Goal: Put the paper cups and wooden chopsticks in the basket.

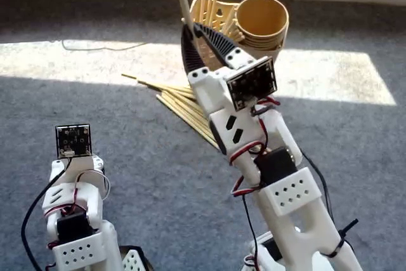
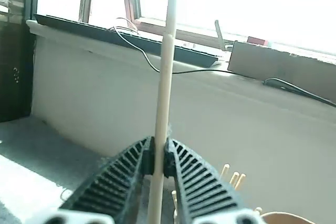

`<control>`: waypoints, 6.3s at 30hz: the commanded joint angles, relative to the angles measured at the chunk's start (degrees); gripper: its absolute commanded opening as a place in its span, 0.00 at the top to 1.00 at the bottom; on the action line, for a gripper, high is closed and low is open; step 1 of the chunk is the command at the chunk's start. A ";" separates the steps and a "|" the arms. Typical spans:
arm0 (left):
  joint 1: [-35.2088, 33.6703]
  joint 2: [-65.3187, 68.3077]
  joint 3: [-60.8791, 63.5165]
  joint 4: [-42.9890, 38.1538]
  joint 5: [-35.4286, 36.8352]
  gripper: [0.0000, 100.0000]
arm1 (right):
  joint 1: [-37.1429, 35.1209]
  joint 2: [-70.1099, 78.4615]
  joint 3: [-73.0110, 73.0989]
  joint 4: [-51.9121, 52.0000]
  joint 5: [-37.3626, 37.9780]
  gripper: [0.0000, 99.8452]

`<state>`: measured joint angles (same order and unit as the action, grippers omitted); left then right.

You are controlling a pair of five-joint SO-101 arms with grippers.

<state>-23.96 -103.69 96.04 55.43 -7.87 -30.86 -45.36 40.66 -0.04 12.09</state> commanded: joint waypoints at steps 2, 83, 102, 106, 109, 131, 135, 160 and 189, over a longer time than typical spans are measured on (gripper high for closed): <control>-0.31 -0.31 1.01 -1.05 -0.18 0.99 | 3.03 2.42 -2.42 -10.24 0.44 1.00; -0.31 -0.31 1.01 -0.97 -0.26 0.99 | 10.59 0.13 2.86 11.56 0.00 0.84; -0.31 -0.31 1.01 -0.97 -0.26 0.99 | 3.91 -2.15 3.38 43.38 0.53 0.84; -0.31 -0.31 1.01 -0.97 -0.26 0.99 | 1.71 -2.15 6.29 43.74 2.81 0.84; -0.31 -0.31 1.01 -0.97 -0.26 0.99 | -0.84 -2.15 7.96 43.74 6.07 0.84; -0.31 -0.31 1.01 -0.97 -0.26 0.99 | -0.40 35.03 -7.16 44.18 8.62 0.90; -0.31 -0.31 1.01 -0.97 -0.26 0.99 | -0.40 41.10 -11.30 45.85 11.96 0.90; -0.31 -0.31 1.01 -0.88 -0.26 0.99 | -2.24 55.16 -22.20 54.73 12.04 0.90; -0.31 -0.31 1.01 -0.88 -0.26 0.99 | -6.55 48.13 -20.44 57.80 12.04 0.91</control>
<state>-23.96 -103.69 96.04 55.43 -7.87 -36.13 5.89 20.00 59.74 23.52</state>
